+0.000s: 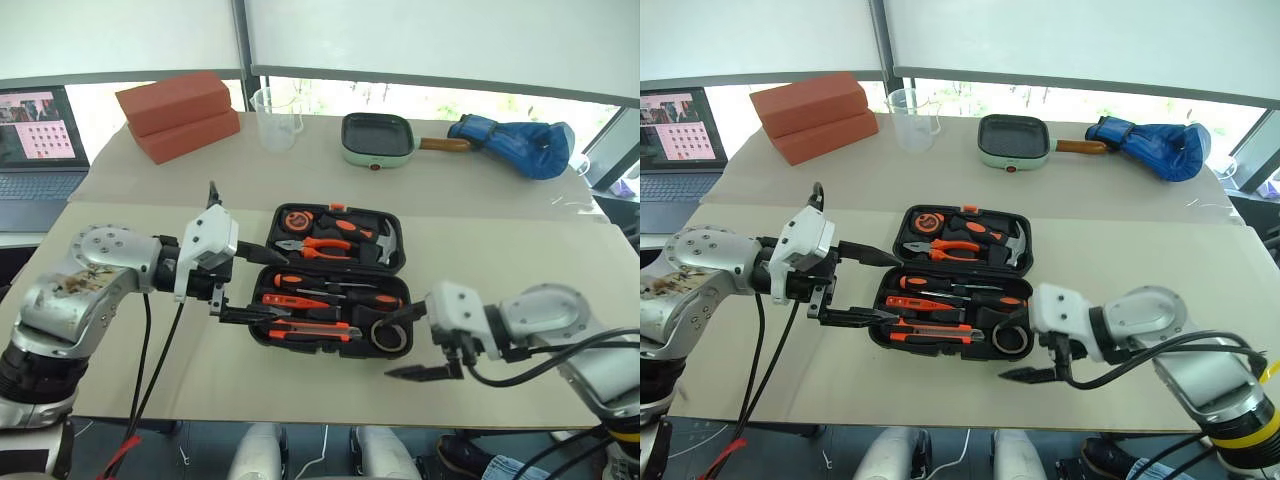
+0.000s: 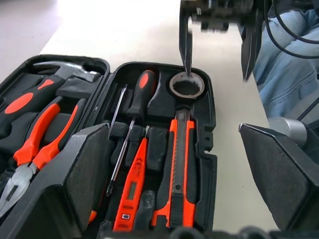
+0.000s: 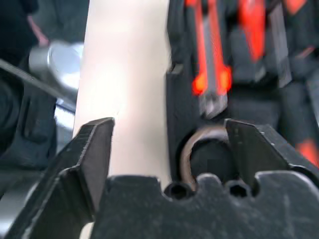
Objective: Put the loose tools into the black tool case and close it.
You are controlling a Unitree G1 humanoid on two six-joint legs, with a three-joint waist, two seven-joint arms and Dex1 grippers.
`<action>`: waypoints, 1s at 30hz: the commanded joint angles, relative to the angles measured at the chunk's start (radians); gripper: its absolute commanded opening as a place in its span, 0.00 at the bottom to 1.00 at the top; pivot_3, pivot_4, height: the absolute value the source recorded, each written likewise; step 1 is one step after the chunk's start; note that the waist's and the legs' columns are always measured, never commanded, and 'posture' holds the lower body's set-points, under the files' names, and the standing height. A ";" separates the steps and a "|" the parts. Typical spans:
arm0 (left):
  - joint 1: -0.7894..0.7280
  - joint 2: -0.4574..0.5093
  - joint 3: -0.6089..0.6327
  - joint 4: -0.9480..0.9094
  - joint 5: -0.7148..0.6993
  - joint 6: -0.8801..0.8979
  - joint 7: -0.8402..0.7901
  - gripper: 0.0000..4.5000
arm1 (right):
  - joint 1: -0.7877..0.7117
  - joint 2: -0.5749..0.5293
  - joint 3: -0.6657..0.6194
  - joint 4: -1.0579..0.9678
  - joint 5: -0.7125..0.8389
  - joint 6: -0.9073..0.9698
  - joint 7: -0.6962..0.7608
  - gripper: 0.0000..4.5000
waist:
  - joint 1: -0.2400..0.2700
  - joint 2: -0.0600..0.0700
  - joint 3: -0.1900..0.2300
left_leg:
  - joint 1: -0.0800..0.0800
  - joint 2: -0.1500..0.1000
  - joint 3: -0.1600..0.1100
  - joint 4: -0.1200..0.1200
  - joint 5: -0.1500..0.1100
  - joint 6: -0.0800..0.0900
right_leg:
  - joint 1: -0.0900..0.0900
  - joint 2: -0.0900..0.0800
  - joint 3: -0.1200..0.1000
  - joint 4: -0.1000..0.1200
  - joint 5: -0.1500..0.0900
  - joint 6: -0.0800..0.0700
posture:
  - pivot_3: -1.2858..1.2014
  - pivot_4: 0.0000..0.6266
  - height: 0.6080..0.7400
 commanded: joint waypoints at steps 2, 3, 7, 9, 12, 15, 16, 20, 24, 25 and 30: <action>-0.019 -0.020 -0.004 0.093 0.117 -0.058 0.100 1.00 | -0.001 -0.006 -0.164 0.076 0.113 0.072 -0.018 0.78 | 0.004 0.000 0.000 | 0.000 0.000 0.000 0.000 0.000 0.000 | 0.000 0.000 0.000 0.000 0.000 0.000 | 0.52 0.24 1.00; -0.020 -0.028 -0.004 0.114 0.135 -0.050 0.130 0.94 | 0.013 -0.005 -0.194 0.100 0.126 0.084 -0.025 0.73 | 0.006 0.000 0.000 | 0.000 -0.001 0.000 0.000 0.000 0.000 | 0.000 0.000 0.000 0.000 0.000 0.000 | 0.52 0.24 1.00; 0.046 -0.002 0.002 0.171 0.215 -0.092 0.169 0.68 | 0.051 0.005 -0.249 0.218 0.080 0.051 -0.079 0.43 | 0.005 0.000 0.000 | -0.002 -0.001 0.001 0.000 0.000 0.000 | 0.000 -0.001 0.000 -0.001 0.000 0.000 | 0.52 0.24 1.00; 0.090 0.019 -0.006 0.200 0.266 -0.134 0.173 0.51 | 0.056 0.016 -0.243 0.289 0.040 0.020 -0.113 0.27 | -0.001 0.000 0.000 | -0.001 -0.001 0.002 0.000 0.000 0.000 | -0.001 -0.001 0.000 -0.001 0.000 0.000 | 0.52 0.24 1.00; 0.133 0.020 -0.026 0.226 0.315 -0.181 0.183 0.27 | 0.065 0.039 -0.217 0.368 -0.001 -0.036 -0.117 0.04 | -0.006 0.000 0.000 | 0.000 0.000 0.003 -0.002 0.000 0.000 | -0.001 0.000 0.001 0.000 0.000 0.000 | 0.52 0.24 1.00; 0.134 -0.006 -0.050 0.258 0.379 -0.206 0.235 0.06 | 0.071 0.055 -0.194 0.397 -0.012 -0.070 -0.086 0.00 | -0.005 0.000 0.000 | -0.001 0.000 0.005 -0.002 0.000 0.000 | -0.001 0.000 0.001 0.000 0.000 0.000 | 0.52 0.24 1.00; 0.128 -0.016 -0.057 0.270 0.399 -0.208 0.256 0.03 | 0.064 0.061 -0.186 0.410 -0.016 -0.073 -0.084 0.00 | -0.003 0.000 0.000 | -0.001 0.000 0.006 -0.002 0.000 0.000 | -0.001 0.000 0.001 0.000 0.000 0.000 | 0.52 0.24 1.00; 0.118 -0.062 -0.069 0.260 0.392 -0.200 0.254 0.03 | 0.033 0.083 -0.123 0.489 -0.101 -0.155 -0.097 0.00 | 0.002 0.000 0.000 | -0.001 0.000 0.007 -0.001 0.000 0.000 | -0.001 -0.001 0.001 -0.001 0.000 0.000 | 0.52 0.24 1.00; 0.105 -0.121 -0.091 0.262 0.399 -0.199 0.257 0.03 | -0.030 0.135 -0.025 0.561 -0.192 -0.235 -0.104 0.00 | 0.001 0.000 0.000 | -0.001 0.000 0.008 -0.001 0.000 0.000 | -0.001 -0.001 0.000 0.000 0.000 0.000 | 0.52 0.24 1.00; 0.107 -0.129 -0.094 0.259 0.401 -0.197 0.256 0.03 | -0.036 0.144 -0.015 0.565 -0.198 -0.242 -0.098 0.00 | 0.000 0.000 0.000 | -0.001 0.000 0.008 -0.001 0.000 0.000 | -0.001 0.000 0.000 0.000 0.000 0.000 | 0.52 0.24 1.00; 0.134 -0.150 -0.106 0.203 0.393 -0.187 0.245 0.03 | -0.049 0.173 0.008 0.564 -0.199 -0.273 -0.061 0.00 | 0.001 0.000 0.000 | -0.001 0.000 0.008 -0.002 0.000 0.000 | -0.002 -0.001 0.001 0.000 0.000 0.000 | 0.52 0.24 1.00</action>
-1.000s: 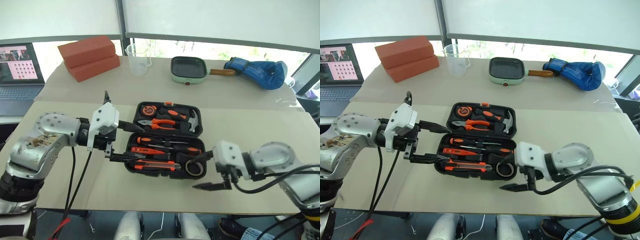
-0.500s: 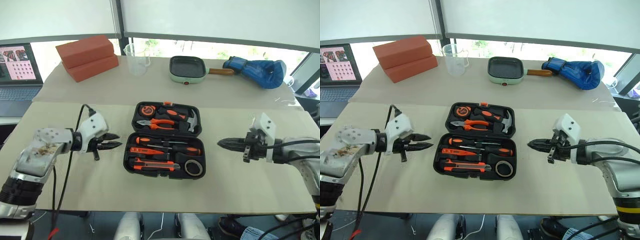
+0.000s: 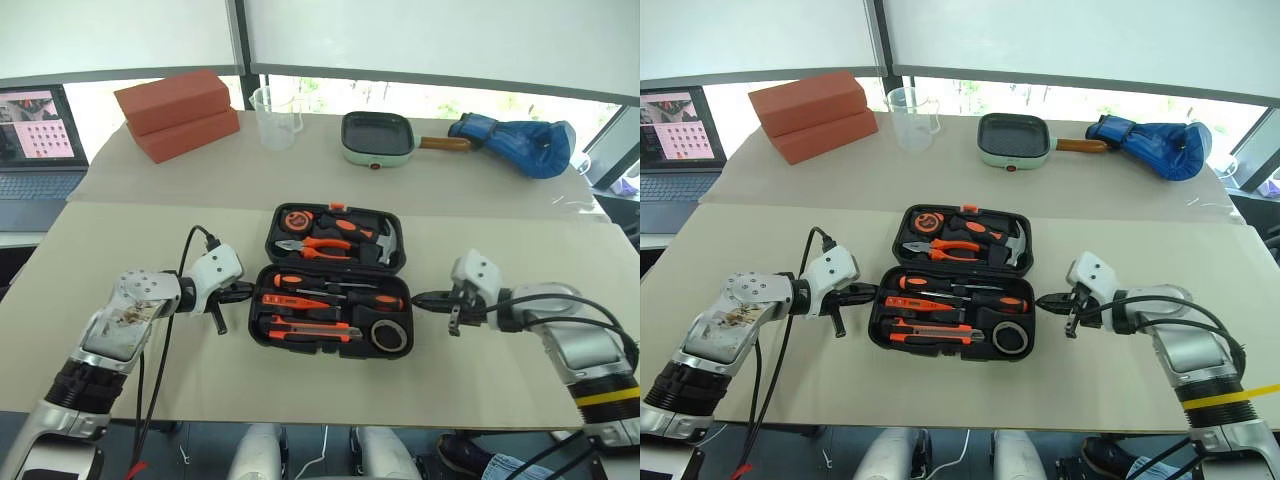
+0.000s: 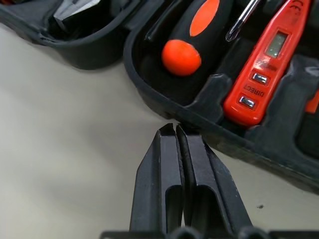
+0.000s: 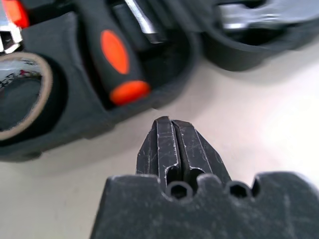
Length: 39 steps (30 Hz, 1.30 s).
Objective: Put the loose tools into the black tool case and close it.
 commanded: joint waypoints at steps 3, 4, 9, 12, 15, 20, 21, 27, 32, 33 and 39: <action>0.042 0.004 0.013 -0.135 -0.042 0.024 -0.024 0.03 | -0.030 0.011 -0.001 -0.033 0.011 -0.052 0.054 0.00 | 0.001 0.000 0.000 | 0.000 0.000 0.000 0.000 0.000 0.000 | 0.000 0.000 0.000 0.000 0.000 0.000 | 0.52 0.24 1.00; 0.053 0.005 0.019 -0.155 -0.052 0.026 -0.030 0.03 | -0.026 0.010 -0.001 -0.048 0.022 -0.039 0.066 0.00 | 0.000 0.000 0.000 | 0.000 0.000 0.000 0.000 0.000 0.000 | 0.000 0.000 0.000 0.000 0.000 0.000 | 0.52 0.24 1.00; 0.102 0.016 0.039 -0.222 -0.086 0.061 -0.054 0.03 | 0.020 -0.014 0.005 -0.123 0.039 -0.029 0.120 0.00 | 0.000 0.000 0.000 | 0.000 0.000 -0.002 -0.001 0.000 0.000 | 0.000 0.000 0.000 0.000 0.000 0.000 | 0.52 0.24 1.00; 0.147 0.033 0.050 -0.266 -0.105 0.070 -0.074 0.03 | 0.067 -0.032 0.003 -0.175 0.057 -0.020 0.145 0.00 | 0.001 0.000 0.000 | 0.000 0.000 -0.003 -0.001 0.000 0.000 | 0.000 0.000 0.000 -0.001 0.000 0.000 | 0.52 0.24 1.00; 0.216 0.067 0.058 -0.325 -0.125 0.080 -0.104 0.03 | 0.127 -0.050 -0.007 -0.223 0.066 -0.025 0.164 0.00 | 0.001 0.000 0.000 | 0.000 0.001 -0.004 -0.002 0.000 0.000 | 0.000 0.000 0.000 -0.001 0.000 0.000 | 0.52 0.24 1.00; 0.298 0.109 0.069 -0.367 -0.127 0.068 -0.124 0.03 | 0.204 -0.071 -0.026 -0.271 0.070 -0.030 0.167 0.00 | 0.001 0.000 0.000 | 0.002 0.001 -0.005 -0.002 0.000 0.000 | 0.001 0.000 0.000 -0.001 0.000 0.000 | 0.52 0.24 1.00; 0.309 0.114 0.073 -0.374 -0.129 0.068 -0.128 0.03 | 0.216 -0.075 -0.031 -0.280 0.071 -0.029 0.167 0.00 | 0.001 0.000 0.000 | 0.003 0.001 -0.005 -0.002 0.000 0.000 | 0.002 0.000 0.000 -0.001 0.000 0.000 | 0.52 0.24 1.00; 0.367 0.142 0.113 -0.359 -0.112 0.071 -0.099 0.03 | 0.298 -0.092 -0.071 -0.332 0.072 -0.022 0.153 0.00 | 0.001 0.000 0.000 | 0.003 0.001 -0.005 -0.002 0.000 0.000 | 0.002 0.000 0.000 -0.001 -0.001 -0.001 | 0.52 0.24 1.00; 0.408 0.178 0.210 -0.294 -0.136 0.121 -0.082 0.03 | 0.368 -0.138 -0.141 -0.326 0.039 -0.057 0.132 0.00 | 0.000 0.000 0.000 | 0.004 0.001 -0.005 -0.003 0.000 0.000 | 0.002 0.000 0.000 -0.001 -0.001 -0.001 | 0.52 0.24 1.00; 0.412 0.186 0.239 -0.273 -0.152 0.136 -0.084 0.14 | 0.381 -0.151 -0.164 -0.311 0.035 -0.064 0.130 0.00 | -0.001 0.000 0.000 | 0.004 0.001 -0.005 -0.003 0.000 0.000 | 0.002 0.000 0.000 -0.001 -0.001 -0.001 | 0.52 0.24 1.00; 0.300 0.171 0.346 -0.165 -0.288 0.317 -0.048 0.59 | 0.343 -0.202 -0.260 -0.265 0.134 0.035 0.149 0.40 | -0.003 0.000 0.000 | 0.007 0.002 -0.005 -0.003 0.000 0.000 | 0.003 0.000 0.000 0.001 -0.001 -0.002 | 0.52 0.24 1.00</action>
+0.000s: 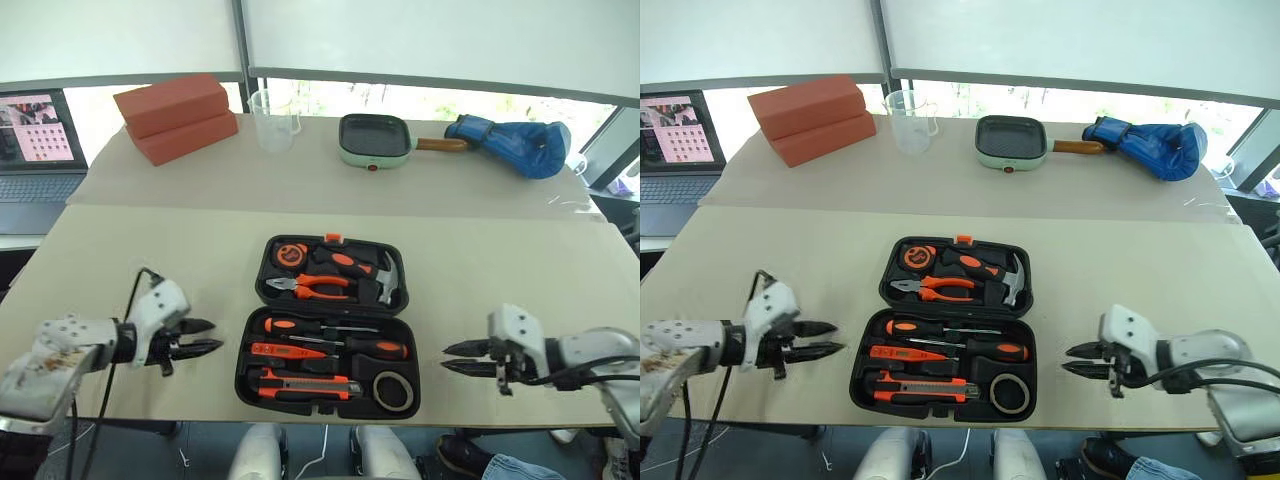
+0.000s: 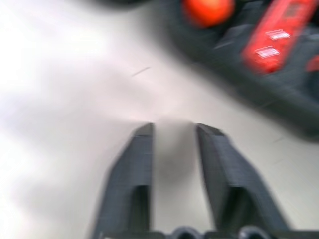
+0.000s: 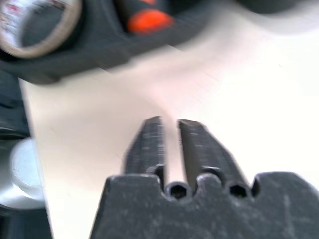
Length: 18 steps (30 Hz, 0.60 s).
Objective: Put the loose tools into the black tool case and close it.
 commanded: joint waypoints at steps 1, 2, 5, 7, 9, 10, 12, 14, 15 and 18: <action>-0.111 -0.022 0.068 0.056 -0.105 0.156 0.042 0.70 | -0.081 -0.015 -0.062 0.003 0.100 0.095 0.012 0.49 | 0.000 0.000 0.000 | 0.000 0.000 0.000 0.000 0.000 0.000 | 0.000 0.000 0.000 0.000 0.000 0.000 | 0.52 0.24 1.00; -0.163 -0.036 0.066 0.076 -0.130 0.215 0.061 0.78 | -0.123 -0.011 -0.062 0.014 0.126 0.137 0.007 0.58 | 0.000 0.000 0.000 | 0.000 0.000 0.000 0.001 0.000 0.000 | 0.000 0.000 0.000 0.000 0.000 0.000 | 0.52 0.24 1.00; -0.297 -0.070 0.019 0.120 -0.162 0.353 0.107 0.99 | -0.259 0.020 -0.037 0.056 0.186 0.270 -0.028 0.80 | 0.000 0.000 0.000 | -0.001 0.000 -0.001 0.001 0.000 0.000 | 0.000 0.000 0.000 0.000 0.001 0.000 | 0.52 0.24 1.00; -0.359 -0.092 -0.005 0.131 -0.182 0.411 0.123 1.00 | -0.330 0.040 -0.012 0.081 0.203 0.347 -0.056 0.96 | 0.000 0.000 0.000 | -0.001 0.000 -0.001 0.001 0.000 0.000 | 0.001 0.000 0.000 0.000 0.001 0.000 | 0.52 0.24 1.00; -0.438 -0.131 -0.028 0.164 -0.188 0.459 0.151 1.00 | -0.408 0.065 0.034 0.120 0.196 0.415 -0.075 0.99 | 0.001 0.000 0.000 | -0.003 -0.001 -0.001 0.001 0.000 -0.001 | -0.002 0.000 0.000 0.000 0.001 0.000 | 0.52 0.24 1.00; -0.475 -0.151 -0.050 0.182 -0.173 0.454 0.167 1.00 | -0.450 0.082 0.063 0.146 0.188 0.444 -0.085 0.99 | 0.001 0.000 0.000 | -0.003 -0.001 -0.001 0.001 0.000 0.000 | -0.001 0.000 0.000 0.000 0.001 0.000 | 0.52 0.24 1.00; -0.522 -0.175 -0.091 0.204 -0.165 0.451 0.169 1.00 | -0.504 0.104 0.113 0.182 0.168 0.468 -0.087 0.99 | 0.002 0.000 0.000 | -0.005 -0.002 -0.001 0.001 0.001 -0.001 | -0.002 0.000 0.000 0.000 0.001 0.001 | 0.52 0.24 1.00; -0.545 -0.185 -0.126 0.218 -0.155 0.434 0.161 1.00 | -0.530 0.120 0.134 0.207 0.166 0.485 -0.091 0.99 | 0.002 0.000 0.000 | -0.005 -0.002 0.000 0.001 0.001 -0.001 | -0.002 0.000 0.000 0.000 0.001 0.001 | 0.52 0.24 1.00; -0.565 -0.195 -0.142 0.237 -0.147 0.426 0.163 1.00 | -0.545 0.132 0.142 0.224 0.163 0.492 -0.098 0.99 | 0.002 0.000 0.000 | -0.005 -0.002 0.000 0.000 0.001 -0.001 | -0.003 0.000 0.000 0.000 0.001 0.001 | 0.52 0.24 1.00; -0.614 -0.220 -0.175 0.295 -0.126 0.412 0.168 1.00 | -0.575 0.162 0.161 0.262 0.151 0.496 -0.116 0.99 | 0.002 0.000 0.000 | -0.006 -0.002 0.000 0.000 0.001 -0.001 | -0.003 0.000 0.000 -0.001 0.001 0.001 | 0.52 0.24 1.00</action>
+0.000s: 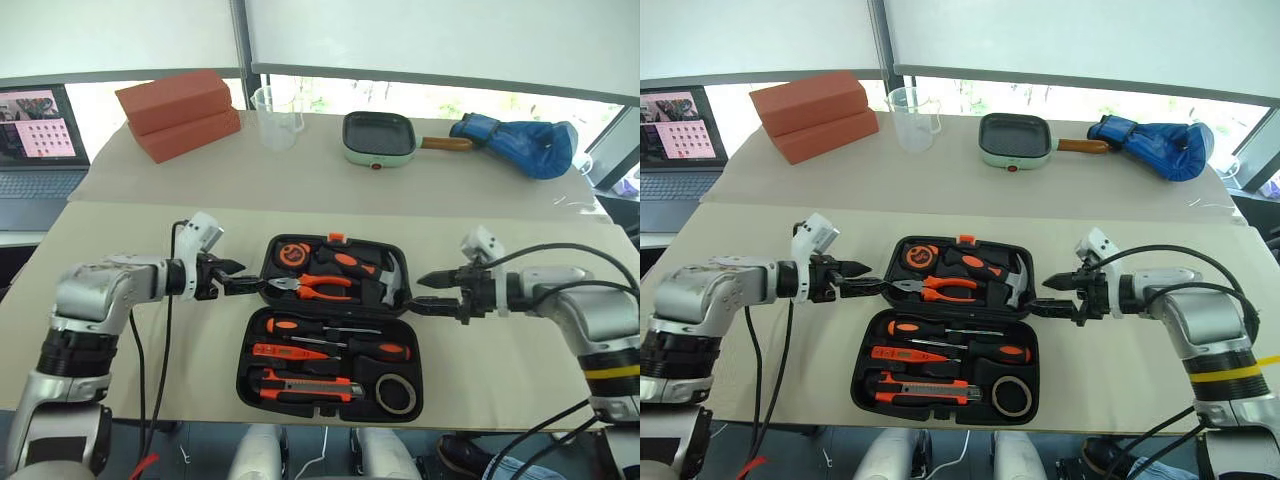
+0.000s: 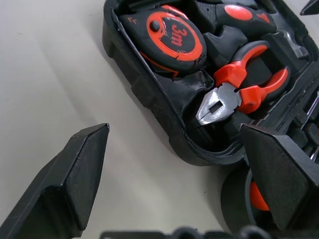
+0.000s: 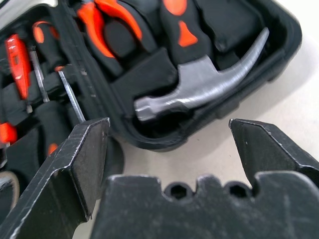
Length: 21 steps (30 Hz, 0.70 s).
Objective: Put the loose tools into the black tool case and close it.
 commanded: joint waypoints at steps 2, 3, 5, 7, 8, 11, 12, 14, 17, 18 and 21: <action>-0.061 -0.010 -0.063 0.065 0.072 -0.093 0.007 0.94 | -0.039 0.026 0.005 0.018 -0.007 0.010 -0.017 1.00 | 0.000 0.000 0.000 | -0.001 0.000 0.000 0.000 0.000 0.000 | 0.000 0.000 0.000 0.000 0.000 0.000 | 0.52 0.24 1.00; -0.062 -0.007 -0.080 0.077 0.100 -0.129 0.013 0.88 | -0.039 0.029 0.006 0.015 -0.007 0.013 -0.016 1.00 | 0.000 0.000 0.000 | -0.001 0.000 0.001 0.000 0.000 0.000 | 0.000 0.000 0.000 0.000 0.000 0.000 | 0.52 0.24 1.00; -0.079 -0.021 -0.069 0.108 0.094 -0.129 0.013 0.75 | -0.036 0.029 0.011 0.006 -0.007 0.017 -0.013 1.00 | 0.000 0.000 0.000 | -0.001 0.000 0.001 0.000 0.000 0.000 | 0.000 0.000 0.000 0.000 0.000 0.000 | 0.52 0.24 1.00; -0.092 -0.026 -0.061 0.120 0.077 -0.120 -0.008 0.75 | -0.033 0.026 0.018 0.003 -0.013 0.013 -0.013 1.00 | 0.000 0.000 0.000 | -0.001 0.000 0.001 0.000 0.000 0.000 | 0.000 0.000 0.000 0.000 0.000 0.000 | 0.52 0.24 1.00; -0.091 -0.025 -0.069 0.121 0.081 -0.121 -0.014 0.75 | -0.035 0.030 0.019 0.010 -0.015 0.020 -0.020 1.00 | 0.000 0.000 0.000 | -0.001 0.000 0.001 0.000 0.000 0.000 | 0.000 0.000 0.000 0.000 0.000 0.000 | 0.52 0.24 1.00; -0.083 -0.029 -0.097 0.127 0.109 -0.144 -0.016 0.75 | -0.051 0.047 0.013 0.036 -0.007 0.054 -0.039 1.00 | -0.001 0.000 0.000 | -0.001 0.000 0.001 0.000 0.000 0.000 | 0.000 0.000 0.000 0.000 0.000 0.000 | 0.52 0.24 1.00; -0.082 -0.031 -0.101 0.129 0.113 -0.148 -0.017 0.75 | -0.054 0.049 0.013 0.039 -0.006 0.059 -0.040 1.00 | -0.001 0.000 0.000 | -0.001 0.000 0.001 0.000 0.000 0.000 | 0.000 0.000 0.000 0.000 0.000 0.000 | 0.52 0.24 1.00; -0.082 -0.034 -0.105 0.131 0.116 -0.153 -0.022 0.63 | -0.064 0.057 0.013 0.049 -0.005 0.075 -0.049 0.88 | -0.001 0.000 0.000 | -0.001 0.000 0.001 0.000 0.000 0.000 | 0.000 0.000 0.000 0.000 0.000 0.000 | 0.52 0.24 1.00; -0.078 -0.035 -0.112 0.128 0.115 -0.151 -0.036 0.40 | -0.079 0.066 0.015 0.064 -0.006 0.083 -0.050 0.68 | 0.001 0.000 0.000 | 0.000 0.000 0.001 0.001 0.000 0.000 | 0.000 0.000 0.000 0.001 0.000 0.000 | 0.52 0.24 1.00; -0.075 -0.035 -0.115 0.125 0.116 -0.151 -0.039 0.33 | -0.088 0.074 0.012 0.073 -0.004 0.093 -0.057 0.61 | 0.001 0.000 0.000 | 0.000 0.000 0.001 0.001 0.000 0.000 | 0.001 0.000 0.000 0.001 0.000 0.000 | 0.52 0.24 1.00; -0.065 -0.036 -0.121 0.116 0.118 -0.153 -0.045 0.07 | -0.101 0.083 0.015 0.081 -0.005 0.097 -0.058 0.37 | 0.000 0.000 0.000 | 0.001 0.000 0.002 0.001 0.000 -0.001 | 0.002 0.000 0.000 0.001 0.000 0.000 | 0.52 0.24 1.00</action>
